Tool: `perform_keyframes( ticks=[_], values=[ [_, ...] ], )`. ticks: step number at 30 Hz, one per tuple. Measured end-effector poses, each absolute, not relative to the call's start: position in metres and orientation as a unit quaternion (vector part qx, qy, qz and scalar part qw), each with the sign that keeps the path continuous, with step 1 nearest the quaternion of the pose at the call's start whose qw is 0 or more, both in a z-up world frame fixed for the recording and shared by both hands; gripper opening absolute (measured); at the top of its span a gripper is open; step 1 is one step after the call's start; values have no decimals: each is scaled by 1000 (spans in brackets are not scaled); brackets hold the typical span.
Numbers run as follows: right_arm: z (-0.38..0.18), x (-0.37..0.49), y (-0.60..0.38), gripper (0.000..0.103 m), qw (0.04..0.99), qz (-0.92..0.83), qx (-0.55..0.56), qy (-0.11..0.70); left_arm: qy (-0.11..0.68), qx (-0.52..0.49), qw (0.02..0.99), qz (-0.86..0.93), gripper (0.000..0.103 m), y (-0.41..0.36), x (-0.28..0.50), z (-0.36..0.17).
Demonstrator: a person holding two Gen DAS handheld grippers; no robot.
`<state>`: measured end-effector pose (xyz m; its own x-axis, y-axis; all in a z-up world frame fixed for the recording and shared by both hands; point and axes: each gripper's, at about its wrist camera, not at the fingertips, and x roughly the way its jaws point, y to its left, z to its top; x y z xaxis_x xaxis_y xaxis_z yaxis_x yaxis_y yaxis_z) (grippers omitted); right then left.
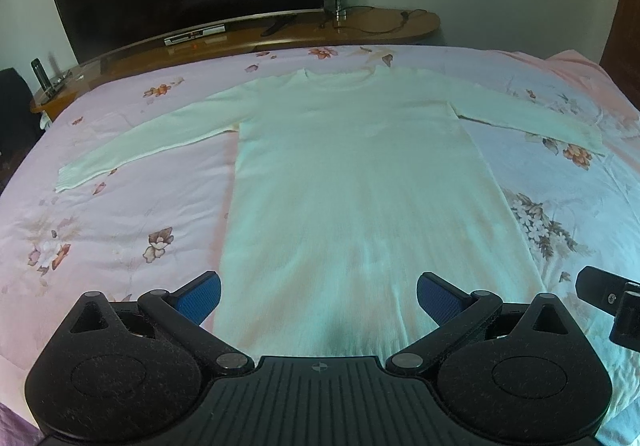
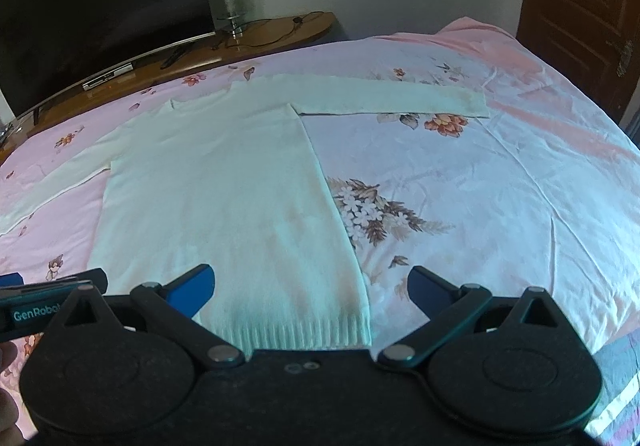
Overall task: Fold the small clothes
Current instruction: 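Move the right gripper to the sweater's sleeve cuff and close on it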
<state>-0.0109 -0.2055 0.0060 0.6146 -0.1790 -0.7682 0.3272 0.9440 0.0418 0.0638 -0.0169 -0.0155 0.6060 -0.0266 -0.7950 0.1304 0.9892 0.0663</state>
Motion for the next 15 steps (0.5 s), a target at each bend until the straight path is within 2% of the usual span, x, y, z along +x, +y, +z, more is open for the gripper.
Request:
perform_keyframes(
  ticks=[3, 5, 9, 13, 15],
  values=[
    [3, -5, -211, 102, 899, -134, 91, 408, 442, 53, 895, -39, 103, -16, 73, -19],
    [1, 1, -218, 92, 901, -135, 84, 404, 444, 44, 894, -41, 103, -15, 82, -22],
    [-6, 16, -243, 88, 899, -140, 98, 403, 444, 35, 895, -39, 103, -15, 105, -28],
    [-15, 34, -273, 74, 899, -147, 120, 394, 444, 28, 895, -42, 103, -22, 133, -38],
    [-20, 46, -291, 70, 898, -155, 130, 391, 443, 29, 895, -43, 103, -28, 150, -44]
  ],
)
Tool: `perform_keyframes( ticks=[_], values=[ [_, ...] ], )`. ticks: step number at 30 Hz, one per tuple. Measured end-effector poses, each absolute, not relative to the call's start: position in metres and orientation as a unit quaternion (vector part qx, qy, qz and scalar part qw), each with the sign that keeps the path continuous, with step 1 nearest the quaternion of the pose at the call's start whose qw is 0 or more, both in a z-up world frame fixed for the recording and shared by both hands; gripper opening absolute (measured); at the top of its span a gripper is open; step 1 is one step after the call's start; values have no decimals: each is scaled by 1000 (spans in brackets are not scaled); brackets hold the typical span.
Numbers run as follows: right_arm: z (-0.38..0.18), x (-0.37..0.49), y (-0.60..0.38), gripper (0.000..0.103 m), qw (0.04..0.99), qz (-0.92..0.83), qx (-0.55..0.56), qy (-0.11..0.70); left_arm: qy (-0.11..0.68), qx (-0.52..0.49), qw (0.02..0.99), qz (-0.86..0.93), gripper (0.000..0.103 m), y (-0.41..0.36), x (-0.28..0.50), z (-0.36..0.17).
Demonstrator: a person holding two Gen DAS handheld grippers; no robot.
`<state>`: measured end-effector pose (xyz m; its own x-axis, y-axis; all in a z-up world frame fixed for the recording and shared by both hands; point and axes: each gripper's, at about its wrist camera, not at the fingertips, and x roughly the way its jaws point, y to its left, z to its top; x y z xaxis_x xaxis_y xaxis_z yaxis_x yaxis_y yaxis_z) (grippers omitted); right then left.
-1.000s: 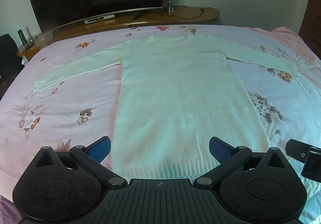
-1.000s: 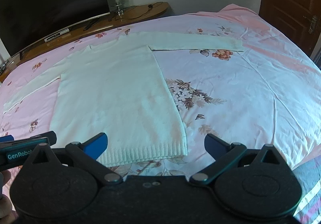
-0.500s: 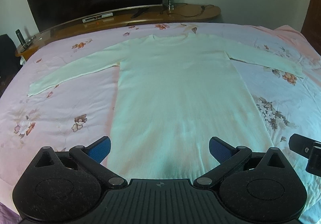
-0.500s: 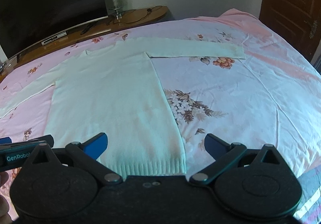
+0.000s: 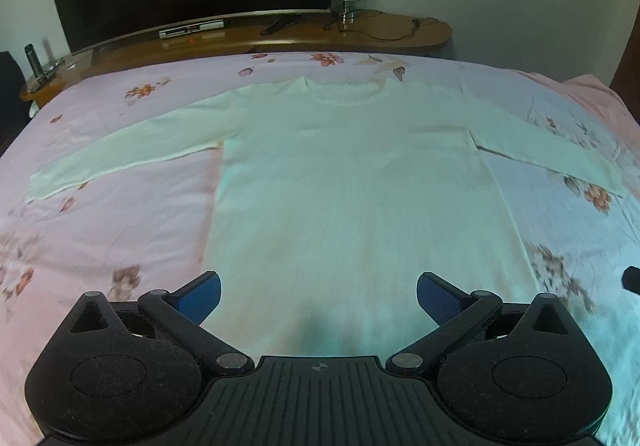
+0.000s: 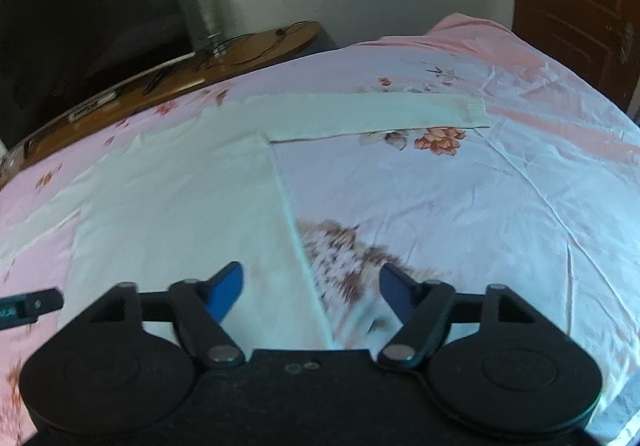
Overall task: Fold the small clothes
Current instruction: 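Move the right gripper to the sweater's sleeve cuff and close on it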
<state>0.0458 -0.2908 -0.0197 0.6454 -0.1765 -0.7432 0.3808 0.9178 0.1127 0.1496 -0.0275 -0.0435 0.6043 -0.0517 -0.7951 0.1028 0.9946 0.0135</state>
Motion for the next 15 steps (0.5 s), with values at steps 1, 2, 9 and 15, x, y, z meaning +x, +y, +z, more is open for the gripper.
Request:
perform_keyframes(
  ticks=[1, 2, 9, 15],
  values=[
    [-22, 52, -298, 67, 896, -159, 134, 392, 443, 31, 895, -43, 103, -31, 157, -47],
    [-25, 58, -306, 64, 895, -161, 140, 391, 445, 35, 894, -45, 103, -36, 167, -50],
    [-55, 108, -369, 56, 876, -196, 177, 404, 452, 52, 889, -47, 103, -70, 231, -70],
    [-80, 148, -423, 55, 859, -229, 209, 408, 464, 64, 882, -44, 103, -101, 284, -90]
  ],
)
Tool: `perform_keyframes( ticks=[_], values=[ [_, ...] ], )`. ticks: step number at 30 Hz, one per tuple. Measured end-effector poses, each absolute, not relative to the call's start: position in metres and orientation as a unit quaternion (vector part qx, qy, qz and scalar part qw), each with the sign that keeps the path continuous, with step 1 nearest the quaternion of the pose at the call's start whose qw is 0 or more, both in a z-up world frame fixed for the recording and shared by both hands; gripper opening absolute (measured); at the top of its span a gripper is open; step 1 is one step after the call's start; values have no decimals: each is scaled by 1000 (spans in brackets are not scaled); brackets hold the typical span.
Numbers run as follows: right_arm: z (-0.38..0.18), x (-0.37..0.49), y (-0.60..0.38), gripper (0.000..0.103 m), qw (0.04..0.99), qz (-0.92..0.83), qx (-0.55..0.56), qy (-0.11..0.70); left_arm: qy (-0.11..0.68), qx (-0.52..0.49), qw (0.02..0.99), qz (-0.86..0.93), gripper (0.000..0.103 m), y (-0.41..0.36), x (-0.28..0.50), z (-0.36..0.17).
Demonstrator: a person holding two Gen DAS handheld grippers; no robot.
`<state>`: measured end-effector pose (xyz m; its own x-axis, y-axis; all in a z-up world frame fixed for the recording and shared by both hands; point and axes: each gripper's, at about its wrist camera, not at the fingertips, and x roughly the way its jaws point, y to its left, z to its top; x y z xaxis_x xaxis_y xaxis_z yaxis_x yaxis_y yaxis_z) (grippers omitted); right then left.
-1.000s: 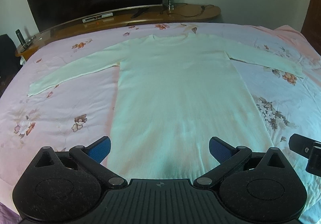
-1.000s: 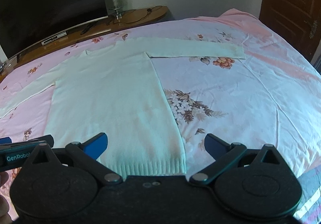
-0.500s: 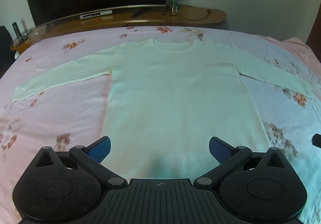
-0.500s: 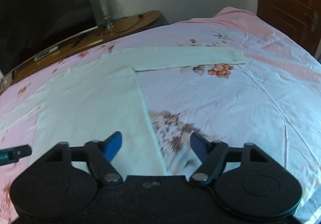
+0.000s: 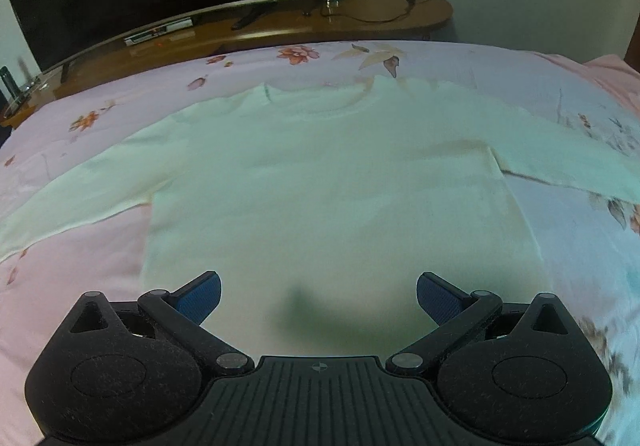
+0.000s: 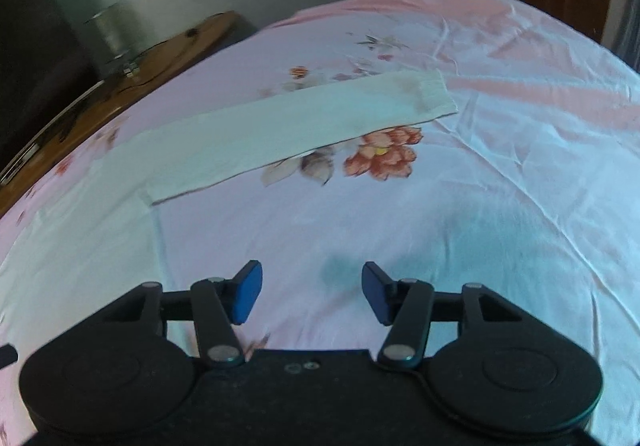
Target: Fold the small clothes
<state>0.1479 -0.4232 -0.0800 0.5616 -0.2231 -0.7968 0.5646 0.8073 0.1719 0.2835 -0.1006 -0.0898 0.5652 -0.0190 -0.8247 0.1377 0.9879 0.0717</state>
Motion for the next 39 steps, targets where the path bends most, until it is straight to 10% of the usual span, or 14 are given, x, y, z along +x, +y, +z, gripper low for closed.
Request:
perform_keyframes(
  ticks=[24, 30, 39],
  values=[
    [-126, 241, -554, 52, 819, -329, 277, 380, 488, 71, 869, -23, 103, -162, 393, -155],
    [-130, 245, -574, 21, 824, -342, 285, 351, 484, 73, 871, -23, 103, -165, 396, -159],
    [-127, 247, -573, 7, 840, -329, 270, 335, 482, 74, 873, -23, 103, -156, 394, -153]
  ],
)
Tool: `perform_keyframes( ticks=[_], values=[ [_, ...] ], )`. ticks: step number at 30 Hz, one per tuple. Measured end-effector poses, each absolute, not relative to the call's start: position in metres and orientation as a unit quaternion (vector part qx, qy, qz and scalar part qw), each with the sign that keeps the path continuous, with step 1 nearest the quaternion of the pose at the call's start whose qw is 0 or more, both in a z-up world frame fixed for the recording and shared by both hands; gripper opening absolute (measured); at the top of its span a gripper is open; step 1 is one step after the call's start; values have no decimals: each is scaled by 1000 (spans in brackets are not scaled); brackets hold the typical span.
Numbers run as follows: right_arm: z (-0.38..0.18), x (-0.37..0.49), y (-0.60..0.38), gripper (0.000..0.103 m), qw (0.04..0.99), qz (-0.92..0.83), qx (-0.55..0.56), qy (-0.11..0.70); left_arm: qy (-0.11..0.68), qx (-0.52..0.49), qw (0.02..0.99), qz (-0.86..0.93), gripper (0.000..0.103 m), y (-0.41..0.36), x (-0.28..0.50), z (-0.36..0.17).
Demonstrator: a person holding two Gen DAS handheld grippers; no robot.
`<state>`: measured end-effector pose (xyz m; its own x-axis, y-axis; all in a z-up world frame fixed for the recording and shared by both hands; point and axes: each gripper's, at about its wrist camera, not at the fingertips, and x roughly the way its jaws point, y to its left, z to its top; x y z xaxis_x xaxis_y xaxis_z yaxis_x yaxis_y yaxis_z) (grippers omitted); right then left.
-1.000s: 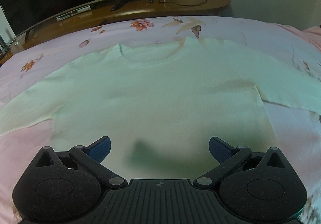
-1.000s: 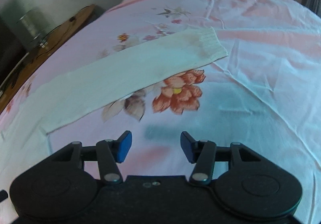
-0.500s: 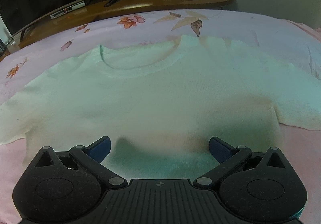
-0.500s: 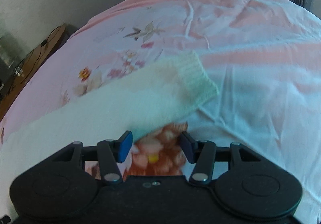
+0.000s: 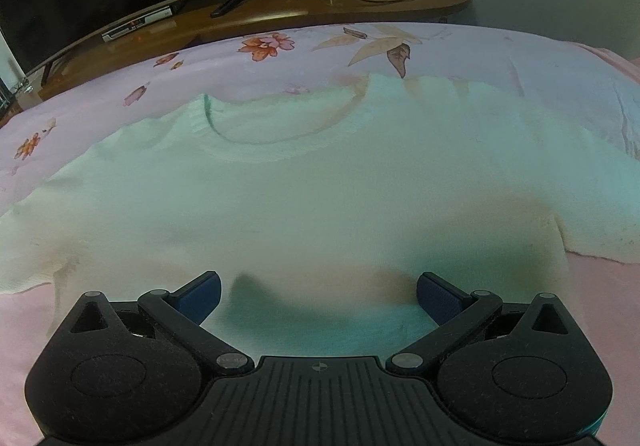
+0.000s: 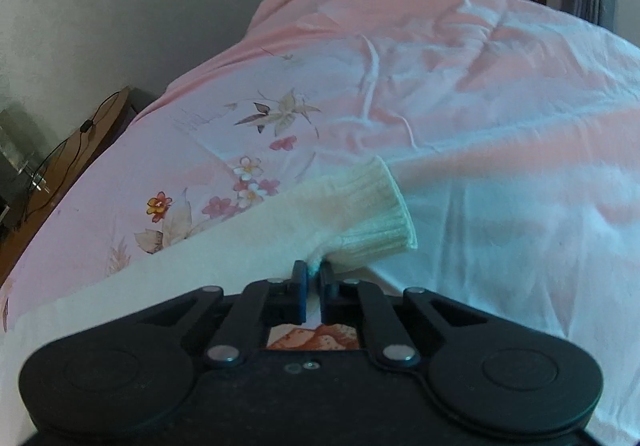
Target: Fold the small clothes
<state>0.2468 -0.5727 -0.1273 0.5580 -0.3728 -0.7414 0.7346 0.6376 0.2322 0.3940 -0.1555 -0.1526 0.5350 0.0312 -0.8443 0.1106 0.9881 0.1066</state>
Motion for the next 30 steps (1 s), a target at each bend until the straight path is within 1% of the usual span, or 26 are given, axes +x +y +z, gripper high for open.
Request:
perform_keyframes(
  ticks=[4, 9, 15, 19, 23, 24, 25, 26, 28, 30],
  values=[
    [-115, 249, -560, 6, 858, -314, 255, 316, 477, 74, 876, -22, 103, -145, 394, -147],
    [-86, 270, -520, 6, 896, -248, 226, 292, 469, 56, 881, -5, 103, -114, 393, -135],
    [-57, 319, -415, 5, 940, -109, 168, 278, 458, 20, 888, 38, 103, -49, 390, -123],
    [-64, 352, -327, 5, 944, 0, 136, 300, 454, -3, 887, 78, 103, -3, 387, -123],
    [-98, 370, -258, 6, 921, 90, 120, 359, 464, -22, 882, 79, 103, 26, 388, -130],
    [-107, 373, -247, 8, 913, 106, 118, 375, 468, -30, 880, 73, 103, 30, 388, -132],
    [-118, 375, -238, 14, 906, 116, 118, 390, 472, -40, 878, 63, 103, 31, 388, -134],
    [-126, 375, -232, 27, 901, 118, 113, 403, 476, -52, 876, 51, 103, 30, 387, -135],
    [-137, 377, -229, 42, 890, 119, 107, 426, 484, -68, 872, 23, 103, 23, 387, -138],
    [-131, 369, -230, 40, 896, 115, 105, 416, 493, -85, 866, -11, 103, 10, 389, -140]
  ],
)
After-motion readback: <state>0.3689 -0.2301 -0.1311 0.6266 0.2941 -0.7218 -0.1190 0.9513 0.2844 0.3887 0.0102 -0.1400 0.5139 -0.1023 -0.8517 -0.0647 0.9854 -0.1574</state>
